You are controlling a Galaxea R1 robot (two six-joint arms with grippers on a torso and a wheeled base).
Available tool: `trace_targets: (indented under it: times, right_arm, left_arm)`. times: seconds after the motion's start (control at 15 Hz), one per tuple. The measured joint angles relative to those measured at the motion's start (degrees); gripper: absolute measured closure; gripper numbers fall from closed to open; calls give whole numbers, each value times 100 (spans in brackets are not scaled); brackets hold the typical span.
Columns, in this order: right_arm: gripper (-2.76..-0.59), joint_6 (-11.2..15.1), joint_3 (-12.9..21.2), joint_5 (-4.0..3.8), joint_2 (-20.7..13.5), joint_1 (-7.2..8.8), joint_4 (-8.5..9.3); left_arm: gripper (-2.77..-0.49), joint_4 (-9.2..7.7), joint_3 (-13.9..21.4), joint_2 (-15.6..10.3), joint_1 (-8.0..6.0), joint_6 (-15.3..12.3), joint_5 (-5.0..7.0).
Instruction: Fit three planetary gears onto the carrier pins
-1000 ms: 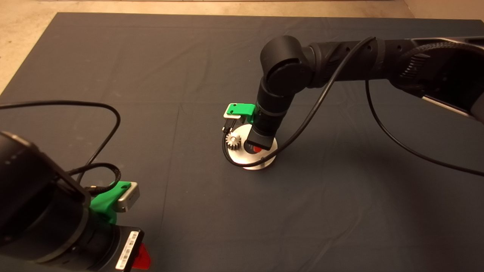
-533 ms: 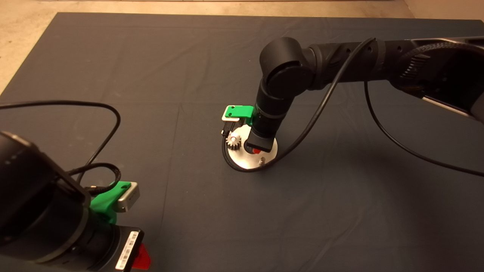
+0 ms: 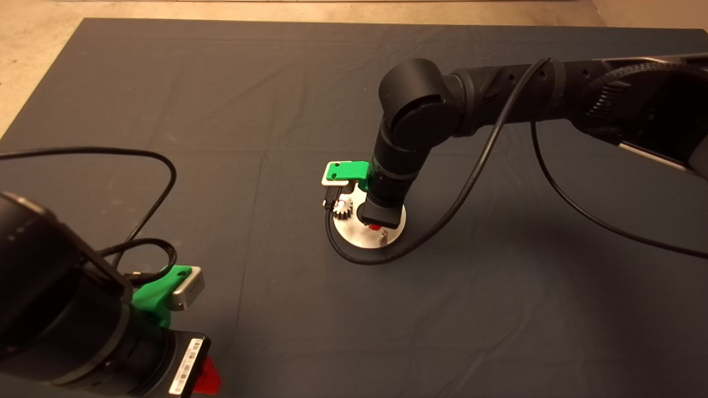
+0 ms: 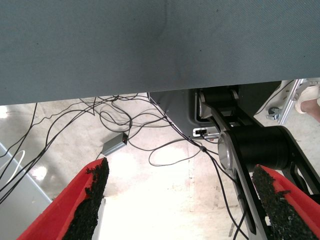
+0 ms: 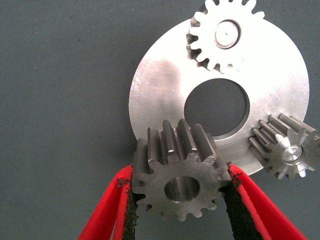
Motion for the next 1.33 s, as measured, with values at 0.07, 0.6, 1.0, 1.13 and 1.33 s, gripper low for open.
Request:
trace_targets:
  times: [0.07, 0.6, 1.0, 1.13, 1.33]
  right_arm:
    - [-106, -44, 16, 5, -11, 0, -1]
    - [-107, -276, 20, 0, -31, -90, -4]
    - [-107, -521, 20, 0, -30, -135, -4]
    - [-107, -595, 20, 0, -32, -237, -4]
    - [-106, -714, -28, 2, -32, -283, -4]
  left_arm:
    - [-204, 0, 0, 0, 0, 0, 0]
    - [-204, -5, 0, 11, 0, 0, 0]
    - [-204, -7, 0, 10, 0, 0, 0]
    - [-204, -10, 0, 10, 0, 0, 0]
    - [-204, -11, 0, 10, 0, 0, 0]
